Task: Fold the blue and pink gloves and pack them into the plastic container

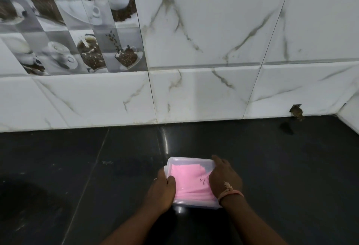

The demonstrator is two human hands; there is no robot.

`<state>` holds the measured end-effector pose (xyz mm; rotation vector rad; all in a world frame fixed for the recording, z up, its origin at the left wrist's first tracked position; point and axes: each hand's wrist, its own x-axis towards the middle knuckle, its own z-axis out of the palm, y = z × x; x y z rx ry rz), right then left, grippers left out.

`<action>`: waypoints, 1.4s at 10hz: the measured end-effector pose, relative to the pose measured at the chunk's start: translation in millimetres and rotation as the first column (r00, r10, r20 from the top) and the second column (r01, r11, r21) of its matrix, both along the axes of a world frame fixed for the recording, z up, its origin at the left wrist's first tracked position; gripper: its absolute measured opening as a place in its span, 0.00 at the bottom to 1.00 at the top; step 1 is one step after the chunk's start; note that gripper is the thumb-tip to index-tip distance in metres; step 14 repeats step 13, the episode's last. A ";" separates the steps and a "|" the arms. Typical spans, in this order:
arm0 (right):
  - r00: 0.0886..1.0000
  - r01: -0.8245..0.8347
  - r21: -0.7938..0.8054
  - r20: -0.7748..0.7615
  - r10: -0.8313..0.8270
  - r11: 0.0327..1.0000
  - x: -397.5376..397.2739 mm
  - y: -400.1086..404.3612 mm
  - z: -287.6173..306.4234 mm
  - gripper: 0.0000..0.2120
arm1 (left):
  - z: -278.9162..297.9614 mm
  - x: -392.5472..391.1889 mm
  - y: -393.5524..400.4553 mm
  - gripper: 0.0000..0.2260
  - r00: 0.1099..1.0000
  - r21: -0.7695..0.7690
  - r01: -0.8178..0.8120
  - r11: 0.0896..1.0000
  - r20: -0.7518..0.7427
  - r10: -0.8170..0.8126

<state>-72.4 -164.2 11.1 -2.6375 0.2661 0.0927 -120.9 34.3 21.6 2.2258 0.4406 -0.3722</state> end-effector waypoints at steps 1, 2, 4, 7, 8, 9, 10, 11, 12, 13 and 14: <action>0.997 0.047 0.037 -0.069 -0.044 0.998 2.4 -4.9 4.7 0.30 | 2.6 13.7 3.6 0.21 0.991 0.037 -0.119 0.992 -0.049 0.121; 0.935 0.335 0.135 -0.167 -0.312 0.933 0.3 -18.9 8.0 0.29 | 5.5 28.3 14.2 0.15 0.972 -0.118 -0.237 0.964 -0.037 0.234; 0.912 0.264 0.225 -0.376 -0.166 0.938 21.7 -28.4 24.9 0.16 | 5.3 46.6 22.8 0.16 0.935 -0.431 -0.343 0.834 -0.074 0.346; 0.930 0.351 0.343 -0.236 -0.282 0.871 137.5 -8.1 53.8 0.15 | 29.1 161.4 21.6 0.12 0.840 -0.398 -0.529 0.750 -0.118 0.529; 0.919 0.372 0.361 -0.272 -0.285 0.855 162.2 4.6 45.1 0.15 | 20.9 185.2 22.9 0.13 0.833 -0.350 -0.546 0.761 -0.130 0.538; 0.927 0.356 0.368 -0.255 -0.275 0.859 180.9 12.6 28.8 0.15 | 7.0 204.6 25.4 0.14 0.843 -0.292 -0.531 0.796 -0.084 0.531; 0.945 0.306 0.343 -0.227 -0.237 0.888 188.0 16.0 21.3 0.14 | -1.9 215.4 30.4 0.15 0.856 -0.272 -0.507 0.818 -0.040 0.516; 0.948 0.290 0.329 -0.225 -0.223 0.899 191.9 15.6 21.2 0.15 | -5.8 221.4 36.6 0.15 0.878 -0.246 -0.472 0.847 -0.044 0.477; 0.958 0.241 0.242 -0.213 -0.191 0.940 185.4 16.5 23.8 0.17 | 1.4 222.2 39.8 0.16 0.907 -0.182 -0.418 0.890 -0.042 0.418; 0.981 0.174 -0.060 -0.076 -0.179 0.983 169.0 18.4 34.3 0.22 | 23.0 210.2 44.1 0.17 0.904 -0.096 -0.418 0.903 0.055 0.424; 0.981 0.174 -0.060 -0.076 -0.179 0.983 169.0 18.4 34.3 0.22 | 23.0 210.2 44.1 0.17 0.904 -0.096 -0.418 0.903 0.055 0.424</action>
